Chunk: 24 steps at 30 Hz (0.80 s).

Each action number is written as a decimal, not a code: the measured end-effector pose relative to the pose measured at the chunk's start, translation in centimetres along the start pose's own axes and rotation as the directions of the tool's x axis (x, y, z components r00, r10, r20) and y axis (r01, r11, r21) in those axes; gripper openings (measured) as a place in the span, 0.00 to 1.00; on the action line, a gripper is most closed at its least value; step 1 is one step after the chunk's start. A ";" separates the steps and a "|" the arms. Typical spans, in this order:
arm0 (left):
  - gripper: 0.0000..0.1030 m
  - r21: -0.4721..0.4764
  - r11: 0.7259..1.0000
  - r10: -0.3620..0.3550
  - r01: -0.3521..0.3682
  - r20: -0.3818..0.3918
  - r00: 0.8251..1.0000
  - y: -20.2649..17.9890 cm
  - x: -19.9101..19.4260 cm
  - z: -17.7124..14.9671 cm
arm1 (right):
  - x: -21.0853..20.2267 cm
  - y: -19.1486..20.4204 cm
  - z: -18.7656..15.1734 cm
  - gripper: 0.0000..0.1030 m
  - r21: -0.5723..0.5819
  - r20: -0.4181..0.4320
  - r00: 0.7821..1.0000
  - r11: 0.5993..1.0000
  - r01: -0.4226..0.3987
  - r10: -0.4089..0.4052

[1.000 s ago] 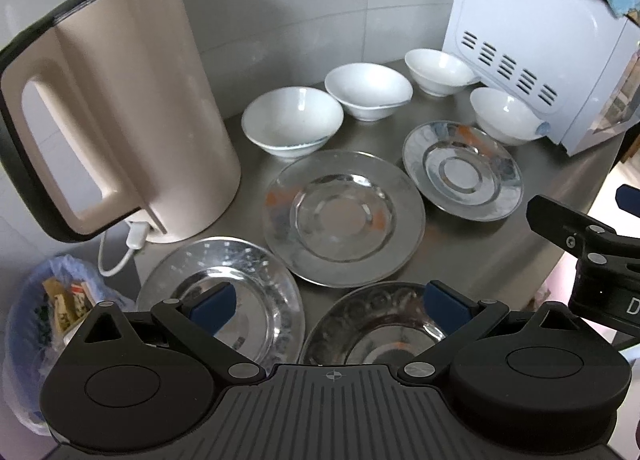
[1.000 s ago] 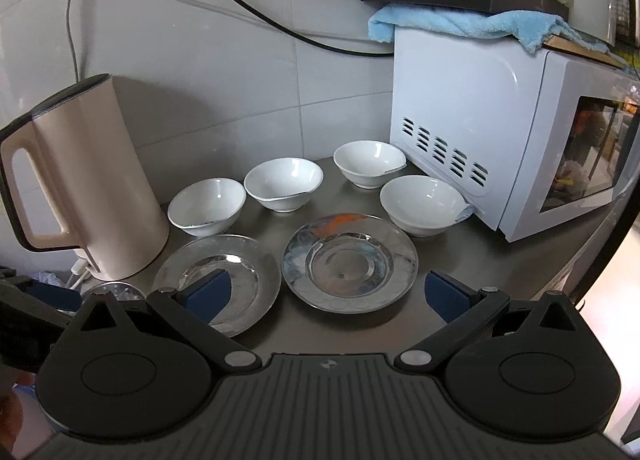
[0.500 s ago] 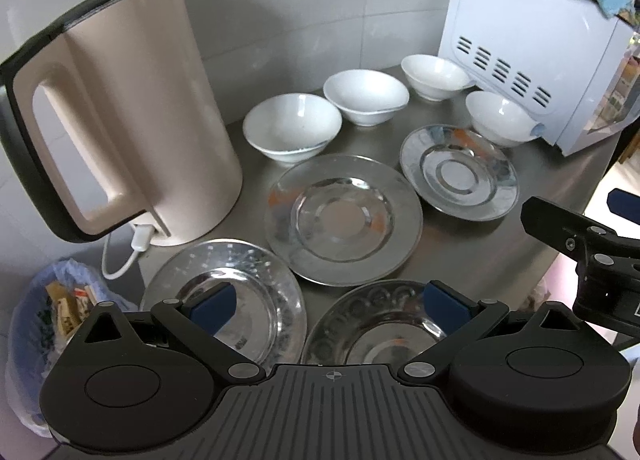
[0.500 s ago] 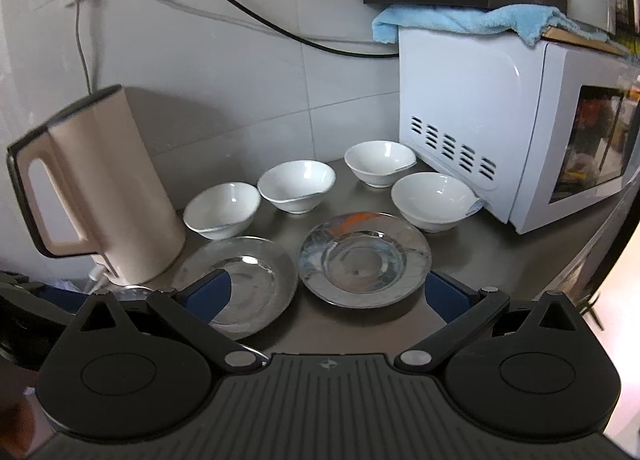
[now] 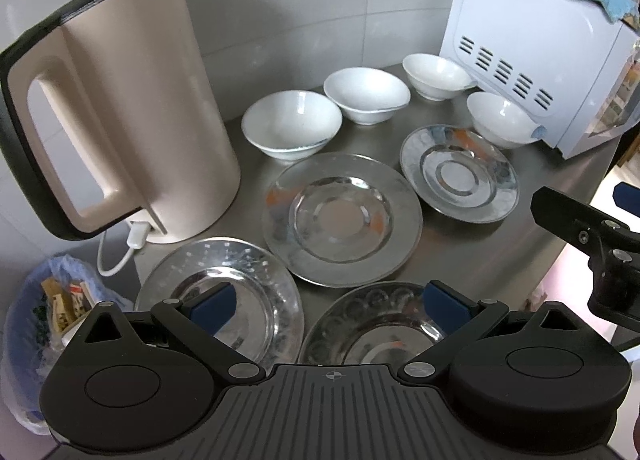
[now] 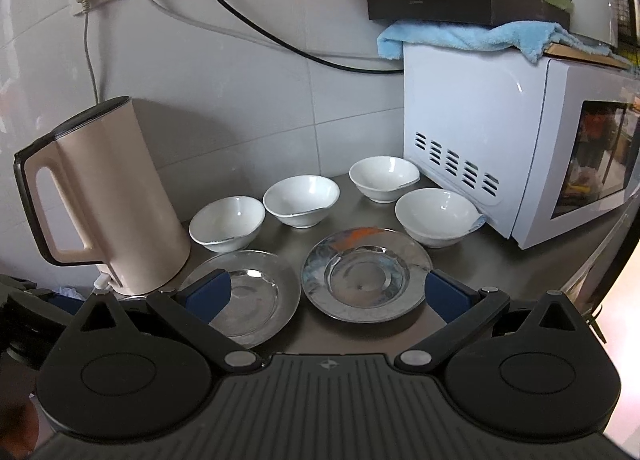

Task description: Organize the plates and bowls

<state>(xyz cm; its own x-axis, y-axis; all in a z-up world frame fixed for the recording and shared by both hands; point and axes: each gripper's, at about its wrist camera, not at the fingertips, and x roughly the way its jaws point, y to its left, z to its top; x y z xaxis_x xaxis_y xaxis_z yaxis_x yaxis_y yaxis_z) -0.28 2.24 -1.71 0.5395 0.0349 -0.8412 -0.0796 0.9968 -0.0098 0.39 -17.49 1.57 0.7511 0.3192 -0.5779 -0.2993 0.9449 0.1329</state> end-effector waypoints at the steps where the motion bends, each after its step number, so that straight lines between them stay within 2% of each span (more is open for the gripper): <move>1: 1.00 -0.001 1.000 -0.002 0.002 0.000 1.000 0.0 0.0 0.0 | 0.0 -0.1 0.0 1.00 0.001 0.001 1.000 1.000 0.002 -0.002; 10: 1.00 -0.036 0.999 -0.002 0.002 0.001 1.000 -0.7 0.4 0.8 | 0.4 -0.8 0.2 1.00 -0.013 0.013 1.000 1.000 0.001 -0.001; 16: 1.00 -0.060 0.998 0.033 -0.033 0.005 0.999 -1.6 1.0 1.7 | 1.2 -1.9 0.4 1.00 -0.046 0.003 1.000 0.999 -0.007 0.007; 24: 1.00 -0.136 0.989 0.044 -0.050 -0.044 0.998 -2.9 2.6 3.3 | 3.0 -5.2 0.8 1.00 -0.030 -0.041 0.997 0.997 -0.073 0.072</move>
<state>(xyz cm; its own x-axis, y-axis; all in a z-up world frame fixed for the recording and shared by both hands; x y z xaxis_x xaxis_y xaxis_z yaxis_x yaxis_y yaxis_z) 4.10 -0.32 -2.10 0.4978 0.0756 -0.8640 -0.2201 0.9746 -0.0415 4.66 -21.37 -0.16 0.7032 0.3828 -0.5992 -0.3707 0.9165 0.1504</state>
